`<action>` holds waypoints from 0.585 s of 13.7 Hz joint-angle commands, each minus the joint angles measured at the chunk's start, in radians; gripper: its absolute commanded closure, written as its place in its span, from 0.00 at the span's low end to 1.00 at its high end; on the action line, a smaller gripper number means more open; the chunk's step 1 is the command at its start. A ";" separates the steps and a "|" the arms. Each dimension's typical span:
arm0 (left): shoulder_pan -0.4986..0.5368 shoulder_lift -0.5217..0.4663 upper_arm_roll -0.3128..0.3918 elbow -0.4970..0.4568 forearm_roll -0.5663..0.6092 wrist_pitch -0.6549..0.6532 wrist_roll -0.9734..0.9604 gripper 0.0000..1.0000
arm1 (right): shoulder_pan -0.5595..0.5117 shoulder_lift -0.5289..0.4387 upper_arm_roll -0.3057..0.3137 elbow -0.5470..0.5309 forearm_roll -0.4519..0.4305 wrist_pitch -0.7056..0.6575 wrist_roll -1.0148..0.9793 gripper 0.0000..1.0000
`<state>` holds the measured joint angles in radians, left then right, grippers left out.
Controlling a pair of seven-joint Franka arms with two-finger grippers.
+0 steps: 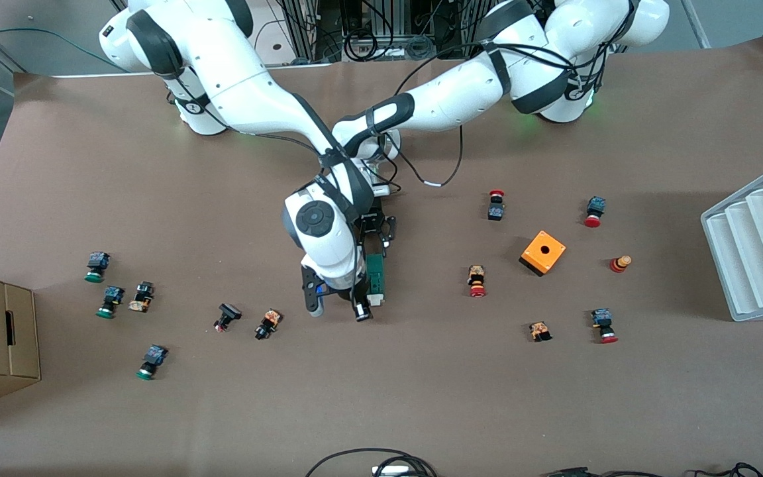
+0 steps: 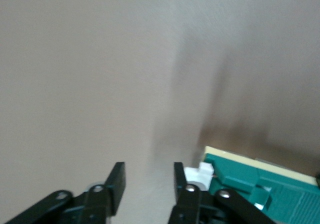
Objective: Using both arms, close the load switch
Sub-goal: 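Lift the right gripper off the switch and draw it back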
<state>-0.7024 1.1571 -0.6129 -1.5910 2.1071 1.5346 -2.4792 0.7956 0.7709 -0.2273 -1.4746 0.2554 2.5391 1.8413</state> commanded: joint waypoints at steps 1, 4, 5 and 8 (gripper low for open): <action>-0.012 0.015 0.002 0.026 0.007 -0.005 0.003 0.49 | -0.071 -0.111 0.029 0.002 0.033 -0.121 -0.066 0.00; -0.012 0.010 0.002 0.025 0.005 -0.005 0.005 0.36 | -0.116 -0.244 0.054 -0.056 0.009 -0.247 -0.268 0.00; -0.012 0.007 0.002 0.025 0.004 -0.005 0.005 0.21 | -0.145 -0.289 0.051 -0.070 0.008 -0.279 -0.311 0.00; -0.012 0.009 0.001 0.022 0.002 -0.005 0.006 0.00 | -0.228 -0.389 0.055 -0.076 0.008 -0.451 -0.507 0.00</action>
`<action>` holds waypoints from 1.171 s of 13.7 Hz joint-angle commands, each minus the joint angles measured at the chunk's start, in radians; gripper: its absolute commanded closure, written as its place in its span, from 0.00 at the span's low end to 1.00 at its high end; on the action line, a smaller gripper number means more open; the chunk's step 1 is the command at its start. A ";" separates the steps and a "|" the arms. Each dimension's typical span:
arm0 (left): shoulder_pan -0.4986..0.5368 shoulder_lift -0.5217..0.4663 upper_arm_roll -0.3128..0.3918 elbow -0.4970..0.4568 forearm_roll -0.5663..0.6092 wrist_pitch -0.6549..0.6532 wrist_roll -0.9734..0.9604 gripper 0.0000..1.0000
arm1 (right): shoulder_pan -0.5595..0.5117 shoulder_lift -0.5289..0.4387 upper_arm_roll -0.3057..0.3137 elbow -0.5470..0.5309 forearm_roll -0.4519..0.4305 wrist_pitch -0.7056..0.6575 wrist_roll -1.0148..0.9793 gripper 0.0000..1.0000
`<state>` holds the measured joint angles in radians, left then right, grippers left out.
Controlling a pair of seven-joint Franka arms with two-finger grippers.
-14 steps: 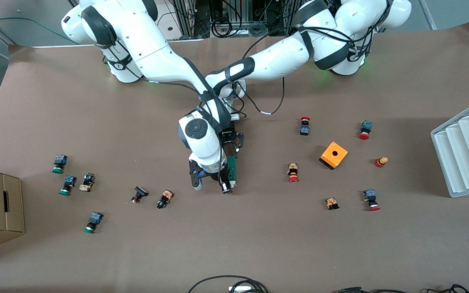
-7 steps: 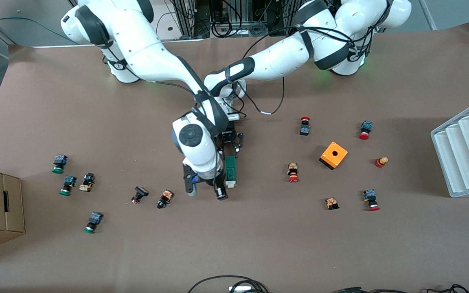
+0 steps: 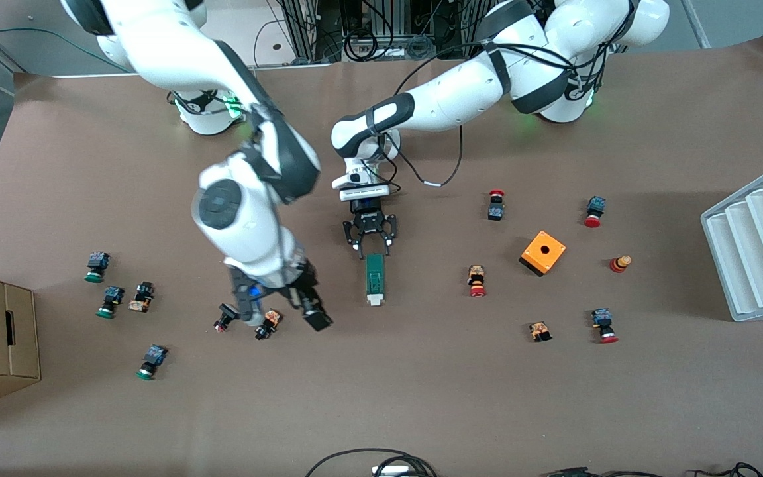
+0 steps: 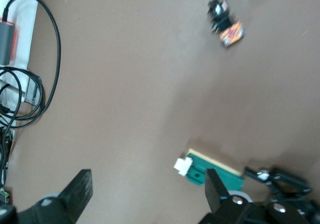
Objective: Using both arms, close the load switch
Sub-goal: 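Lift the right gripper off the switch and draw it back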
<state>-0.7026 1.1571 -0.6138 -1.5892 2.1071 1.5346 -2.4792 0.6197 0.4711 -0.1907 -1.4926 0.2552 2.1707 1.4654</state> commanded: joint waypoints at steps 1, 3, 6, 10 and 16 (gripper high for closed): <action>-0.012 0.007 0.002 0.018 -0.002 -0.005 0.006 0.00 | -0.087 -0.121 0.020 -0.058 0.009 -0.138 -0.213 0.00; -0.014 -0.005 0.000 0.015 -0.016 -0.005 0.008 0.00 | -0.212 -0.190 0.089 -0.058 0.009 -0.274 -0.359 0.00; -0.028 -0.062 0.000 0.009 -0.113 0.002 0.029 0.00 | -0.406 -0.319 0.149 -0.092 0.009 -0.423 -0.654 0.00; -0.040 -0.131 -0.003 0.002 -0.211 0.022 0.058 0.00 | -0.621 -0.506 0.139 -0.190 -0.051 -0.558 -1.199 0.00; -0.060 -0.319 -0.003 0.000 -0.454 0.090 0.256 0.00 | -0.660 -0.556 0.016 -0.224 -0.162 -0.523 -1.665 0.00</action>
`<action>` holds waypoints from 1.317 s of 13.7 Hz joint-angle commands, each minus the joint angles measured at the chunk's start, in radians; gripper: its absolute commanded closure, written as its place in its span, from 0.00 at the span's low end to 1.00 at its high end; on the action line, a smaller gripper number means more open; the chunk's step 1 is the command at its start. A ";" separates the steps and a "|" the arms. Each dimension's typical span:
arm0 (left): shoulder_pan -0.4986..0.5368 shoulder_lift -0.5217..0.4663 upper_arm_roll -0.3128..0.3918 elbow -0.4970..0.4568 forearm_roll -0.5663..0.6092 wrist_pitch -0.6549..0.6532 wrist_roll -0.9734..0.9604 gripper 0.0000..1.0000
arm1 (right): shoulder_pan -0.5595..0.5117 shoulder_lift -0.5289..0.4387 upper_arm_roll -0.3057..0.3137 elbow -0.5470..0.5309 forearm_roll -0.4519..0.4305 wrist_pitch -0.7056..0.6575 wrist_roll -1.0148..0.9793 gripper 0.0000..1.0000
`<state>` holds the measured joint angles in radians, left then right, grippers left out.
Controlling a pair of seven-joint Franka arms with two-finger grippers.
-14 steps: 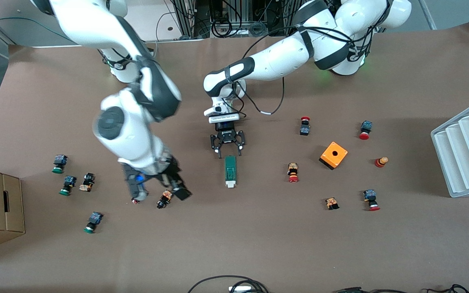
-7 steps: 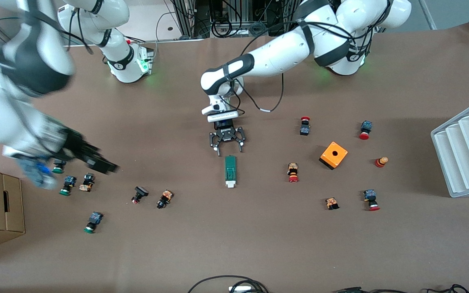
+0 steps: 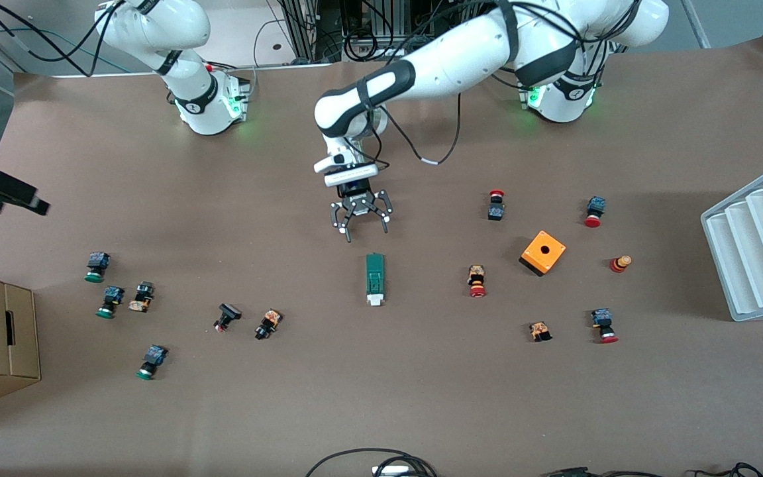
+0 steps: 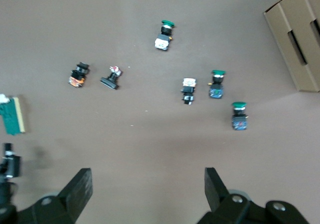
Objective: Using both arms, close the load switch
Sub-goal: 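Open the left gripper and lift it away from the switch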
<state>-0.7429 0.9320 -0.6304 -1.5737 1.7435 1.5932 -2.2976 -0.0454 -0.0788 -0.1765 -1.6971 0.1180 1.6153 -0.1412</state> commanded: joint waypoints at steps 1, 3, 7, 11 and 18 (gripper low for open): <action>-0.023 -0.132 0.014 -0.014 -0.143 0.036 0.124 0.00 | 0.007 -0.001 0.002 -0.013 -0.027 0.032 -0.063 0.00; -0.023 -0.197 0.014 -0.011 -0.228 0.039 0.200 0.00 | 0.009 0.001 0.002 -0.001 -0.064 0.026 -0.089 0.00; -0.012 -0.300 0.015 -0.003 -0.343 0.088 0.335 0.00 | 0.013 0.022 0.005 0.046 -0.077 0.029 -0.090 0.00; 0.022 -0.425 0.018 0.009 -0.511 0.113 0.521 0.00 | 0.012 0.022 0.005 0.057 -0.080 0.032 -0.095 0.00; 0.123 -0.582 0.020 0.036 -0.775 0.145 0.854 0.00 | 0.010 0.042 0.005 0.070 -0.077 0.078 -0.086 0.00</action>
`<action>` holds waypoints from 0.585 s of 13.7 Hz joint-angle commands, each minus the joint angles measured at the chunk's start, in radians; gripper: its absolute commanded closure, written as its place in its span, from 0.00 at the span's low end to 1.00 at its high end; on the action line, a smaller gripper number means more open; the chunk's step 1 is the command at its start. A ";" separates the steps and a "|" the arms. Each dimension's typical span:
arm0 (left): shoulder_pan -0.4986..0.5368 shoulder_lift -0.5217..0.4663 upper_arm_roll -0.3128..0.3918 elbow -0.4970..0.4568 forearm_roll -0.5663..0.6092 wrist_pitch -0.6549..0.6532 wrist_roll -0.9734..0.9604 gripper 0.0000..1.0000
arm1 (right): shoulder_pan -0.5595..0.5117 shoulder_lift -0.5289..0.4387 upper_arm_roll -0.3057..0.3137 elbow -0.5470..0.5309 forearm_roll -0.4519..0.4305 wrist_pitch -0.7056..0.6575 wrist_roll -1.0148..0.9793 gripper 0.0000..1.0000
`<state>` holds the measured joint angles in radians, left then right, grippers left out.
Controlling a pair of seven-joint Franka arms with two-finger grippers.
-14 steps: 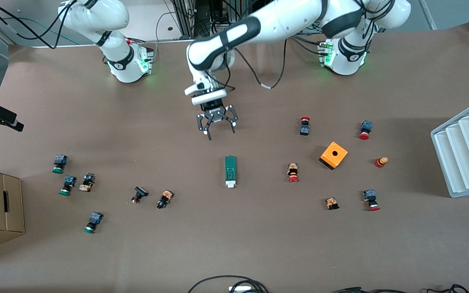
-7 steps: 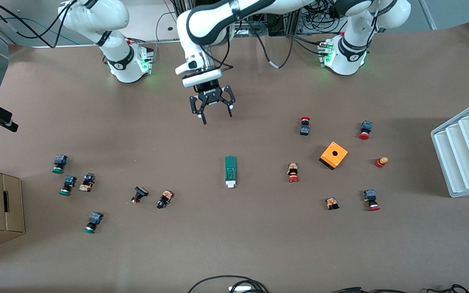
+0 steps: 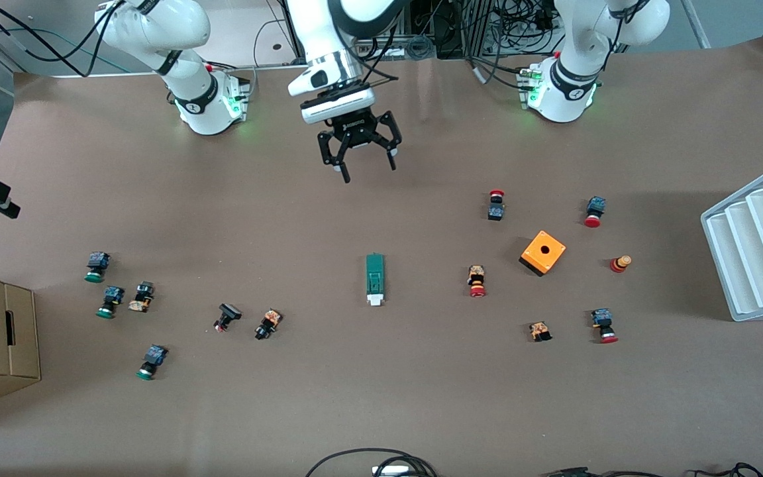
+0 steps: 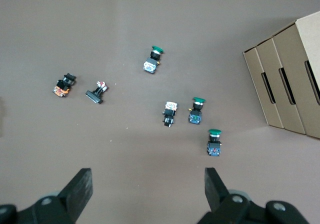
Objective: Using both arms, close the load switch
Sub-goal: 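Open the left gripper and lift it away from the switch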
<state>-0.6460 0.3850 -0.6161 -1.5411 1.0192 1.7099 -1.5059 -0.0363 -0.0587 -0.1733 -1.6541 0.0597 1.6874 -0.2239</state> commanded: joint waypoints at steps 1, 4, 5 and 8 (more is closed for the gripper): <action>0.034 -0.037 0.006 0.031 -0.079 0.030 0.113 0.00 | 0.006 0.023 0.001 0.027 -0.018 0.003 -0.003 0.00; 0.074 -0.064 0.010 0.087 -0.161 0.028 0.249 0.00 | 0.007 0.023 0.008 0.027 -0.011 0.006 -0.005 0.00; 0.094 -0.081 0.015 0.087 -0.186 0.028 0.286 0.00 | 0.009 0.023 0.008 0.027 -0.012 0.009 -0.005 0.00; 0.178 -0.165 0.016 0.087 -0.313 0.030 0.444 0.00 | 0.006 0.027 0.008 0.027 -0.008 0.012 -0.014 0.00</action>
<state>-0.5231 0.2938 -0.6002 -1.4386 0.7876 1.7326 -1.1637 -0.0312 -0.0475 -0.1637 -1.6507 0.0597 1.6951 -0.2240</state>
